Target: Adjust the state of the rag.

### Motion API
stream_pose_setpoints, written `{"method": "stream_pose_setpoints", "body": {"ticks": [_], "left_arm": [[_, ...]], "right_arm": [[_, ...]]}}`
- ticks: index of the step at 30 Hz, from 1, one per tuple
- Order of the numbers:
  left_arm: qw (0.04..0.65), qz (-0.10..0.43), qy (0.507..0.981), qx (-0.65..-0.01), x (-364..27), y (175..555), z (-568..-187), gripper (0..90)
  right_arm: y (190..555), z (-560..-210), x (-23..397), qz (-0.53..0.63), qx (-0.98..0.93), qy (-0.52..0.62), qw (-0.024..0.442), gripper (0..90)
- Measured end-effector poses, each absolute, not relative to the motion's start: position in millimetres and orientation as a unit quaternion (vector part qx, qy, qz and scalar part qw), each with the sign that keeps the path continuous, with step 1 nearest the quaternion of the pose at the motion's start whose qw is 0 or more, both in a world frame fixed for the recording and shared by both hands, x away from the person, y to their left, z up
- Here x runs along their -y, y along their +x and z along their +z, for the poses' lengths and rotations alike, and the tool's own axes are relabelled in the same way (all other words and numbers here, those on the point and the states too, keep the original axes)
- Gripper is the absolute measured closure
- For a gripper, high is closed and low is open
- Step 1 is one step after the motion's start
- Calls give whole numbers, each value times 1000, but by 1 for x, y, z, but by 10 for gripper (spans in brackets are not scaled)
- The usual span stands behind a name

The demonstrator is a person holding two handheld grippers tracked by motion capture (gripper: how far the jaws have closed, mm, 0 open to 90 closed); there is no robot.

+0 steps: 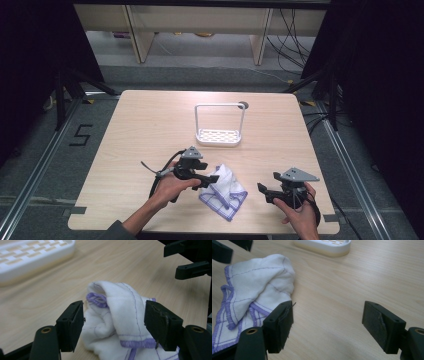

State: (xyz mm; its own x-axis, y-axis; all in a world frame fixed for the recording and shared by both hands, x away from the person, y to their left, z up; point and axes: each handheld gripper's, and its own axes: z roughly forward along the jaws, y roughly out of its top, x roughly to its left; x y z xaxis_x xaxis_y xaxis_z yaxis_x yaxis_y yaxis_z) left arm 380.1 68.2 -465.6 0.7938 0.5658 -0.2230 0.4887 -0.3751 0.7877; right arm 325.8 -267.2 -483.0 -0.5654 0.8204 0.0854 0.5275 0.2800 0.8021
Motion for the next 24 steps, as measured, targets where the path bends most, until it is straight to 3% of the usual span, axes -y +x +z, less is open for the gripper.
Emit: {"method": "stream_pose_setpoints", "body": {"ticks": [3,7,11,16,20,21,24], "left_arm": [[460,56,833,-302,-70,358,-462,347],[465,24,844,-266,-47,334,-470,383],[449,13,857,-253,-23,332,-482,387],[405,40,883,-233,-8,337,-499,388],[398,72,891,-207,-8,337,-502,461],[391,96,896,-186,-10,338,-504,585],[403,103,889,-192,-14,340,-505,754]], "right_arm": [[325,-482,267,414,-780,433,181,258],[325,-483,265,416,-782,431,170,259],[323,-483,262,417,-777,440,167,258],[324,-484,263,417,-777,443,163,258],[327,-485,265,418,-782,431,167,258],[326,-485,265,417,-782,431,167,258],[327,-486,265,419,-782,429,168,259]]}}
